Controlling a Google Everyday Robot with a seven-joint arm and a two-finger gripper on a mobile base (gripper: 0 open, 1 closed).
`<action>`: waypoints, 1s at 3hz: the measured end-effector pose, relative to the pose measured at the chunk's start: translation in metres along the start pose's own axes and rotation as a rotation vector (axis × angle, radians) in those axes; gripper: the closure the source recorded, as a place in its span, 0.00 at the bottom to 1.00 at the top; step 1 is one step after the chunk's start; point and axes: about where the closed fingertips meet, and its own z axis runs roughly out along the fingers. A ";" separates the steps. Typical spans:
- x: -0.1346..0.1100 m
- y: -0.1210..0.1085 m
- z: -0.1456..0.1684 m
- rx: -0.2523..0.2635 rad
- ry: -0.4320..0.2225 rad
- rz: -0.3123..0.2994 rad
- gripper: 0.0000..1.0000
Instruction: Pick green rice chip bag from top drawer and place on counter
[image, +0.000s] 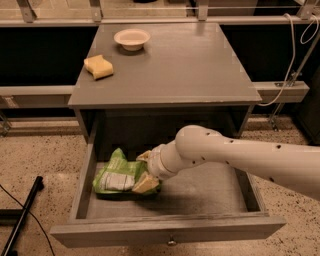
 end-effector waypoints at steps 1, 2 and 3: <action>-0.004 -0.001 0.004 -0.011 -0.038 -0.006 0.61; -0.011 -0.002 0.002 -0.023 -0.110 -0.016 0.84; -0.019 -0.006 -0.011 -0.047 -0.236 -0.032 1.00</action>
Offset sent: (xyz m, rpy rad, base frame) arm 0.0044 0.0079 0.0196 0.2060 -0.0224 0.0878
